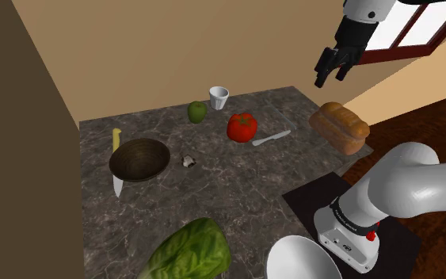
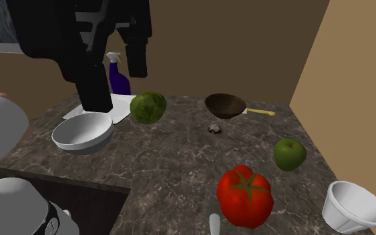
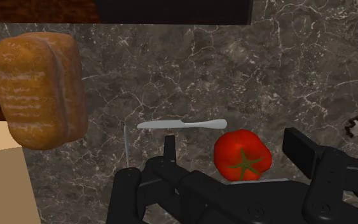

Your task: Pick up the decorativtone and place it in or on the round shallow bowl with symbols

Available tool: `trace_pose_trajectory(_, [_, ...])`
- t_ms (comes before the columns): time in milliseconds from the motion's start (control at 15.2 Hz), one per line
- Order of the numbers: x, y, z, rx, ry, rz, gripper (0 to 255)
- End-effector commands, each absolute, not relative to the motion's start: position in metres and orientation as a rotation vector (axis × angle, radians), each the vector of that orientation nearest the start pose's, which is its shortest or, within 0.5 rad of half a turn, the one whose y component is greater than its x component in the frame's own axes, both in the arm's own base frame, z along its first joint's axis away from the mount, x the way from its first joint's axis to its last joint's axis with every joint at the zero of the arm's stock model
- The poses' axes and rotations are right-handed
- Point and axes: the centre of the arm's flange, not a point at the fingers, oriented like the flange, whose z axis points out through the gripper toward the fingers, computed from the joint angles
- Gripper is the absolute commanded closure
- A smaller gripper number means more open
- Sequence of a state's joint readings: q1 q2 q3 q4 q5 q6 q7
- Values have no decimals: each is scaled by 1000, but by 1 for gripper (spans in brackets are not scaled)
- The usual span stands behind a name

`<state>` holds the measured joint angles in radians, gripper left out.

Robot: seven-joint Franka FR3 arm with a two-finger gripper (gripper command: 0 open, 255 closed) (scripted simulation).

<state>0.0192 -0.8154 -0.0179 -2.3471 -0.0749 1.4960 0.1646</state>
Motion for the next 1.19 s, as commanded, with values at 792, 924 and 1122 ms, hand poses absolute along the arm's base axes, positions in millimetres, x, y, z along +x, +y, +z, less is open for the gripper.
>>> trace_pose_trajectory(792, [370, 85, 499, -3148, 231, 137, 0])
trace_pose_trajectory(924, [383, 101, 483, -3140, 227, 152, 0])
trace_pose_trajectory(1122, [401, 126, 458, -3128, 220, 174, 0])
